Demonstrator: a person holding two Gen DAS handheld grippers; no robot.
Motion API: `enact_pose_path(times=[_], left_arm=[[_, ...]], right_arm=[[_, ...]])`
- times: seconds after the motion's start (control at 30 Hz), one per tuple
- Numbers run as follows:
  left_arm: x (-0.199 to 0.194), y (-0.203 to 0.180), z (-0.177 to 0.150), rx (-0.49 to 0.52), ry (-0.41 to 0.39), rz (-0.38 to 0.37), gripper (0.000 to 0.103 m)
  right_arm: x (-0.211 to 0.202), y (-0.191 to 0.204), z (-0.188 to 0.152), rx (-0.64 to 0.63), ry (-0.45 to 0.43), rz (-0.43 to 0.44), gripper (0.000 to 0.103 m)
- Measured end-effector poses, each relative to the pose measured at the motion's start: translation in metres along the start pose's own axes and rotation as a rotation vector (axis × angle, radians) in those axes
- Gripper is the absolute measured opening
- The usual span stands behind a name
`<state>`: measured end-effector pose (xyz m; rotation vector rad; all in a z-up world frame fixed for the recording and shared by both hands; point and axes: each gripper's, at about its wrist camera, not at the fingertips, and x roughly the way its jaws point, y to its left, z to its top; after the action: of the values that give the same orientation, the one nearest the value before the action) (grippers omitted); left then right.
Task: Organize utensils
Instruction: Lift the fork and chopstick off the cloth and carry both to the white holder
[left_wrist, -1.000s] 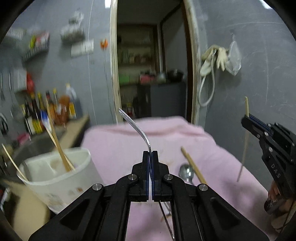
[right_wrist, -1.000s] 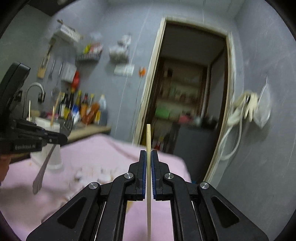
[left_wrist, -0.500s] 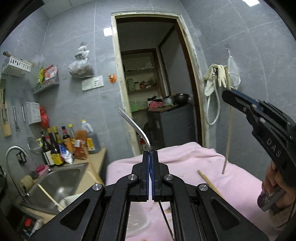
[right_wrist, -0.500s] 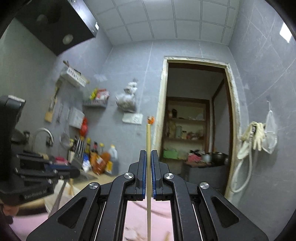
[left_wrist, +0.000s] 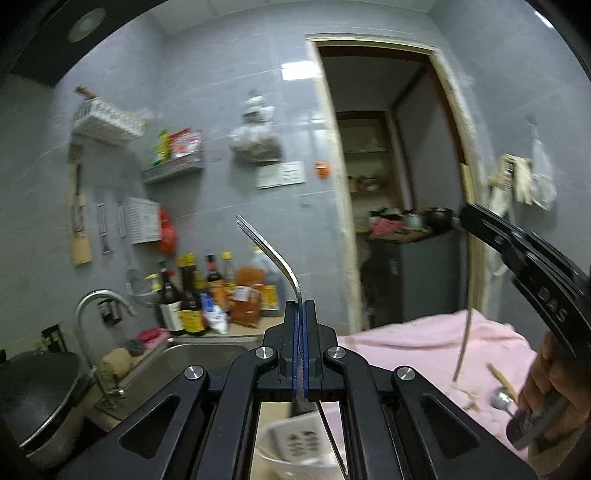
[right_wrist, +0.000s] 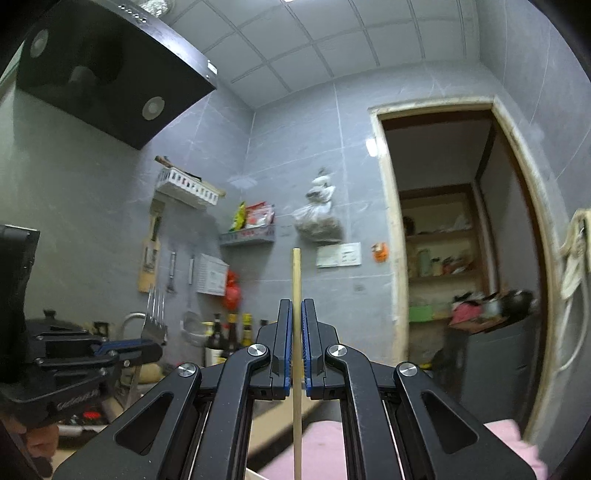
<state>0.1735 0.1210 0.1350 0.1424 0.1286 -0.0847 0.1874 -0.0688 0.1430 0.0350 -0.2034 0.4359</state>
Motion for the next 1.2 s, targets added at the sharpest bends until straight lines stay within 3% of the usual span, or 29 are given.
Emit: enact_pose_path(times=[0.2, 0.3, 0.57, 0.97, 1.2], left_arm=[[0.033, 0.030, -0.006, -0.084, 0.032, 0.097, 0.000], [0.049, 0.033, -0.011, -0.127, 0.090, 0.119, 0.000], [0.073, 0.019, -0.031, -0.088, 0.138, 0.181, 0.000], [0.087, 0.029, -0.040, -0.156, 0.186, 0.196, 0.000], [0.093, 0.033, -0.050, -0.180, 0.216, 0.197, 0.000]], right_arm=[[0.035, 0.004, -0.013, 0.074, 0.016, 0.042, 0.003], [0.046, 0.008, -0.021, 0.070, 0.033, 0.043, 0.003], [0.053, 0.008, -0.046, 0.073, 0.098, 0.063, 0.003], [0.040, 0.000, -0.036, 0.062, 0.073, 0.072, 0.003], [0.034, -0.028, -0.035, 0.110, 0.180, 0.046, 0.008]])
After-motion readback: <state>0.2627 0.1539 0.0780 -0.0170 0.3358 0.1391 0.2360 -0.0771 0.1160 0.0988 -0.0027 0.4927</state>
